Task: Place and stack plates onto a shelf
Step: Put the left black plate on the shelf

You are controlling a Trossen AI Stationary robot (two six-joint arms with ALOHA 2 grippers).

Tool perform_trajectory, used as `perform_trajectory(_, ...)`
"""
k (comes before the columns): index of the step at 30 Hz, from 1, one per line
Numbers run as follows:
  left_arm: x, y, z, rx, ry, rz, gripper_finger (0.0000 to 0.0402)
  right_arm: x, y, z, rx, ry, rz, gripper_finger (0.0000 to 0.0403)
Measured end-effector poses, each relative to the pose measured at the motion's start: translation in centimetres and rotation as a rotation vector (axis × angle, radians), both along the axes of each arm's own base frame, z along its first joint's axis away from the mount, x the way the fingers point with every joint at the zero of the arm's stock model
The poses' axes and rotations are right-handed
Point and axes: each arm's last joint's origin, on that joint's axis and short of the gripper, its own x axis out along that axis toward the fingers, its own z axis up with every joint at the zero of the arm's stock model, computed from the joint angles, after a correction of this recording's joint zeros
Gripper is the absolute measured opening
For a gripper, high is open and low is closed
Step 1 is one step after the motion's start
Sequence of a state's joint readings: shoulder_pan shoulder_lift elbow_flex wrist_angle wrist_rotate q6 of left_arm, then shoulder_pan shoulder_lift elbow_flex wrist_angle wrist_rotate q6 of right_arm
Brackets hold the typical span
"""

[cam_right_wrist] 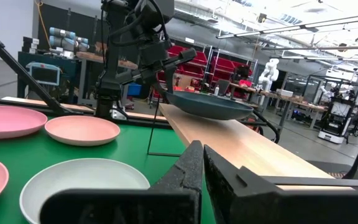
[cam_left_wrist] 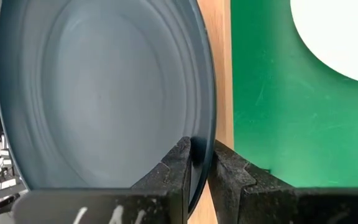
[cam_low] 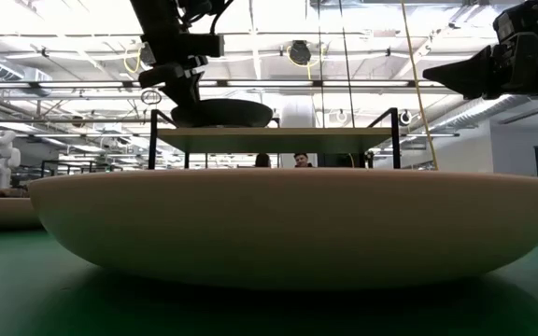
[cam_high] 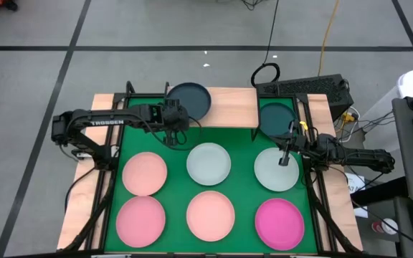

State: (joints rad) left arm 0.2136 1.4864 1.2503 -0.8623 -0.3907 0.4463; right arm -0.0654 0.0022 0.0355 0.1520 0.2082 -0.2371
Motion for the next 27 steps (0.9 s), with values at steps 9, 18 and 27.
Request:
perform_trajectory(9, -0.06, 0.07, -0.02, -0.007, -0.004, 0.019, 0.0047, 0.0, 0.0, 0.0, 0.0, 0.0, 0.0, 0.0)
perform_trajectory(18, -0.09, 0.07, -0.03, -0.007, -0.002, 0.023, 0.0106, 0.0, 0.0, 0.0, 0.0, 0.0, 0.0, 0.0)
perform_trajectory(27, -0.08, -0.02, -0.04, -0.007, -0.001, 0.02, 0.0118, 0.0, 0.0, 0.0, 0.0, 0.0, -0.001, 0.0)
